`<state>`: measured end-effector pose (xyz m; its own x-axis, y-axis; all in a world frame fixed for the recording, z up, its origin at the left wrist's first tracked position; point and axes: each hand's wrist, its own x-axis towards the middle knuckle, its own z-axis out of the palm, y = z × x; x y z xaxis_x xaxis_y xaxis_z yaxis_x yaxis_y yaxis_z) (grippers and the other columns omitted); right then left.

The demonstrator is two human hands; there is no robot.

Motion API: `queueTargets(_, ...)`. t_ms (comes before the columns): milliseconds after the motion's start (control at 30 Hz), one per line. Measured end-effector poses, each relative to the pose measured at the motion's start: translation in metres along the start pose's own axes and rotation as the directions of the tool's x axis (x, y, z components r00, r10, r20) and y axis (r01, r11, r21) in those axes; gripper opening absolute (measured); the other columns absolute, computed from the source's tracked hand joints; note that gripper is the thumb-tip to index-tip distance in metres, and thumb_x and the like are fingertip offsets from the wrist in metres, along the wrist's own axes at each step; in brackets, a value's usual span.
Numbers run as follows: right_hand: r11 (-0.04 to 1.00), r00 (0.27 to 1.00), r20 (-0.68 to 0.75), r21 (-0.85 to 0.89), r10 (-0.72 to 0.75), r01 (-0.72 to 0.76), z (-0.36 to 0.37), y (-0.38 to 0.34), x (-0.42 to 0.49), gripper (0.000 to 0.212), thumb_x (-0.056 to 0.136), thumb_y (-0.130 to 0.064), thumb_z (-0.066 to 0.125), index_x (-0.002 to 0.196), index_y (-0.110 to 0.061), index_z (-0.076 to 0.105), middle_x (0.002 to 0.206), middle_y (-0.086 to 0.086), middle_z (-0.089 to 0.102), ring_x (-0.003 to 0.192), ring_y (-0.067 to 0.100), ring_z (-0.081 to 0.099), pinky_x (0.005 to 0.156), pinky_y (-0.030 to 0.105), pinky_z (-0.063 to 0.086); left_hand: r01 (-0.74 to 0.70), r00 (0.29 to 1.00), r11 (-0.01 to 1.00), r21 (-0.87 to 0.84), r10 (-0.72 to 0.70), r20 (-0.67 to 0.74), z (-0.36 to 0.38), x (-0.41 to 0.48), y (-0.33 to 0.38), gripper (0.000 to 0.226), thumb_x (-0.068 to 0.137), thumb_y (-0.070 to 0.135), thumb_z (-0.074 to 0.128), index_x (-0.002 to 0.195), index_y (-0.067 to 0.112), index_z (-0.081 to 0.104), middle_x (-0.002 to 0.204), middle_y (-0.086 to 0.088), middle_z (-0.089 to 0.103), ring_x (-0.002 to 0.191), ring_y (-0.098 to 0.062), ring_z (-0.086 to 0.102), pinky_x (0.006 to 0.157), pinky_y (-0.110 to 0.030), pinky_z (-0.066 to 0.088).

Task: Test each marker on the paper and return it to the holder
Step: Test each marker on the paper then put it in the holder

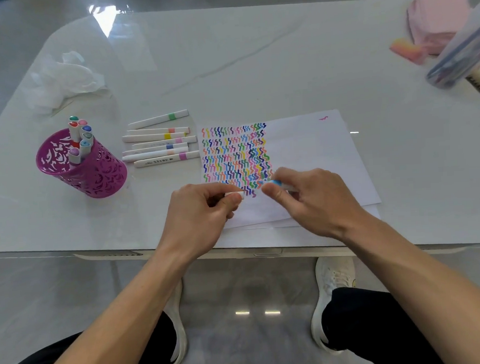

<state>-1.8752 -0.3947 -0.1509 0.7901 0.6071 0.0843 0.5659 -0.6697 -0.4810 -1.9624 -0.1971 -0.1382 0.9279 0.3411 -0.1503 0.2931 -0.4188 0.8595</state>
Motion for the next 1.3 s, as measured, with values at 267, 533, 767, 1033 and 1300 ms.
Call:
queueTargets(267,0.759,0.973,0.119,0.610,0.197,-0.228,-0.015,0.006,0.005,0.018,0.108,-0.014,0.044,0.113,-0.031,0.047,0.099,0.005,0.063,0.064,0.010,0.054,0.063,0.031,0.045,-0.256,0.960,0.881,0.398,0.281,-0.007,0.008,0.007,-0.010,0.009,0.093,0.027,0.070,0.100,0.025,0.076,0.094,0.011,0.069,0.082,-0.002,0.056,0.074,-0.012,0.040)
queueTargets(533,0.505,0.970,0.128,0.835,0.209,-0.219,-0.012,0.012,0.007,0.024,0.097,0.008,0.059,0.113,-0.010,0.067,0.088,0.009,0.071,0.078,0.022,0.068,0.082,0.038,0.061,-0.321,0.941,0.779,0.539,0.328,0.086,0.009,0.013,-0.017,0.017,0.091,0.033,0.072,0.105,0.026,0.078,0.130,0.008,0.067,0.123,-0.015,0.058,0.098,-0.032,0.046)
queueTargets(767,0.578,0.968,0.123,0.783,0.220,-0.231,0.016,-0.007,0.001,0.015,0.097,-0.017,0.051,0.093,-0.014,0.064,0.070,0.012,0.063,0.058,0.024,0.058,0.053,0.036,0.046,-0.335,0.933,0.770,0.543,0.350,0.080,0.016,0.011,-0.024,0.015,0.085,0.025,0.079,0.100,0.023,0.079,0.120,0.006,0.072,0.115,-0.019,0.064,0.094,-0.034,0.050)
queueTargets(1033,0.624,0.940,0.026,0.742,0.340,-0.247,0.029,-0.004,-0.001,0.021,0.077,-0.018,0.069,0.082,-0.009,0.051,0.067,0.015,0.067,0.049,0.026,0.062,0.047,0.028,0.044,-0.341,0.929,0.755,0.561,0.362,0.077,0.016,0.011,-0.022,0.015,0.082,0.024,0.082,0.096,0.023,0.080,0.116,0.005,0.073,0.110,-0.020,0.067,0.090,-0.034,0.053)
queueTargets(1300,0.654,0.929,-0.012,0.714,0.369,-0.250,0.030,-0.003,-0.004,0.022,0.072,-0.019,0.068,0.077,-0.007,0.050,0.066,0.018,0.066,0.048,0.027,0.062,0.050,0.042,0.051,-0.308,0.945,0.771,0.558,0.316,0.085,0.016,0.012,-0.022,0.017,0.086,0.028,0.077,0.103,0.025,0.079,0.125,0.006,0.070,0.119,-0.016,0.062,0.095,-0.033,0.051)
